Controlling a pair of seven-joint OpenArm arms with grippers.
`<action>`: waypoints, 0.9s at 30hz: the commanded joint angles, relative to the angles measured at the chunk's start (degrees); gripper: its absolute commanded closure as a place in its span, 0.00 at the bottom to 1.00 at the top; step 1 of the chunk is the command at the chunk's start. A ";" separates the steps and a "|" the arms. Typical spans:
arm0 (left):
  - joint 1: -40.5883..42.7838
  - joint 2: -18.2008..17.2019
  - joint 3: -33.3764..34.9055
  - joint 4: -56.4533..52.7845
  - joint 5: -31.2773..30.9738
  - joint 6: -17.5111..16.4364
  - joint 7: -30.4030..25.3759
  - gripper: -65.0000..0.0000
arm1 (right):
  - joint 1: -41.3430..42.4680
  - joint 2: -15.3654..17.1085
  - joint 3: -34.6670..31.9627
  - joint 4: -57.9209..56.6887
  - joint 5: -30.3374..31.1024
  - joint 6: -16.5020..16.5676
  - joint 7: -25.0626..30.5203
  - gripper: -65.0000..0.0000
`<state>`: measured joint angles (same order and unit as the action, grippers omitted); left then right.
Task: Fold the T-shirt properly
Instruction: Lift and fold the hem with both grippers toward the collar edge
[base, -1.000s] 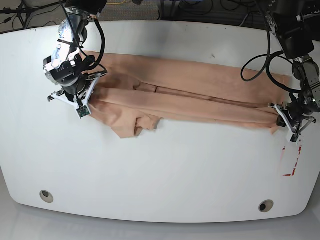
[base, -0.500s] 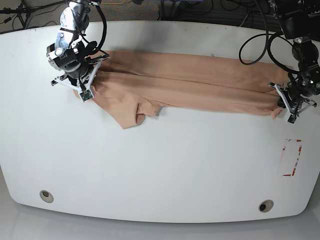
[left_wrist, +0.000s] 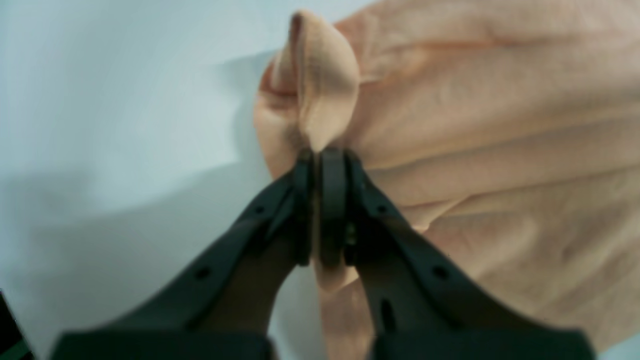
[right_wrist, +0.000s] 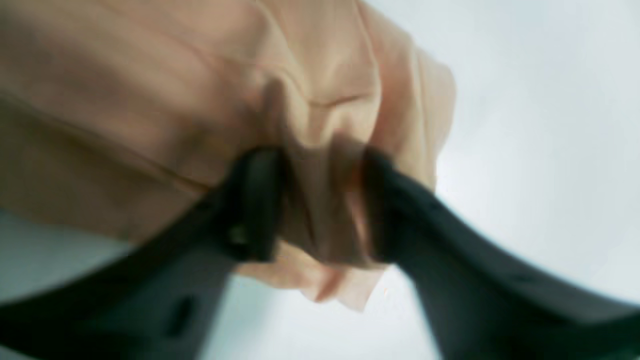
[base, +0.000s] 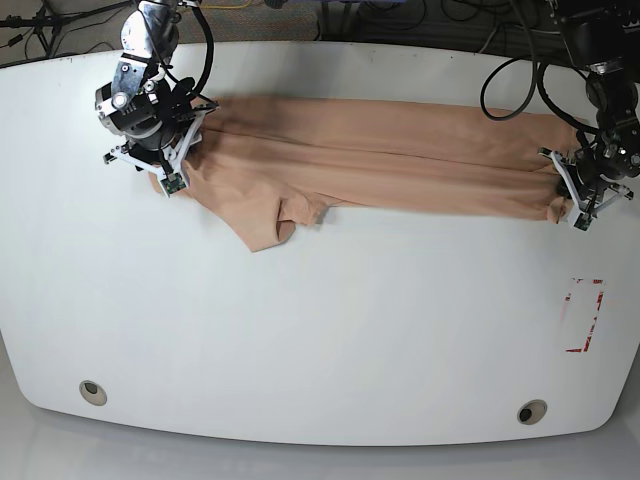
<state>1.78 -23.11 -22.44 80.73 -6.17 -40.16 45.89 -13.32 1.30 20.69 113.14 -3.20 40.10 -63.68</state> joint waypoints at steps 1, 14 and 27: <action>-1.39 -1.63 -0.64 1.07 0.86 0.16 3.03 0.82 | 0.09 0.24 0.19 1.89 0.43 -0.23 0.43 0.40; -0.95 -1.19 -0.90 13.29 0.42 0.16 6.38 0.45 | 0.53 -2.58 0.19 3.65 9.93 -0.14 1.75 0.30; -1.12 7.25 -6.53 19.97 0.94 0.16 11.83 0.45 | 1.76 -2.58 0.10 -1.54 17.31 -0.58 3.06 0.70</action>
<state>1.15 -16.43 -28.93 100.66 -4.75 -39.97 58.61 -11.97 -1.74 20.73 113.73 13.72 39.66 -61.58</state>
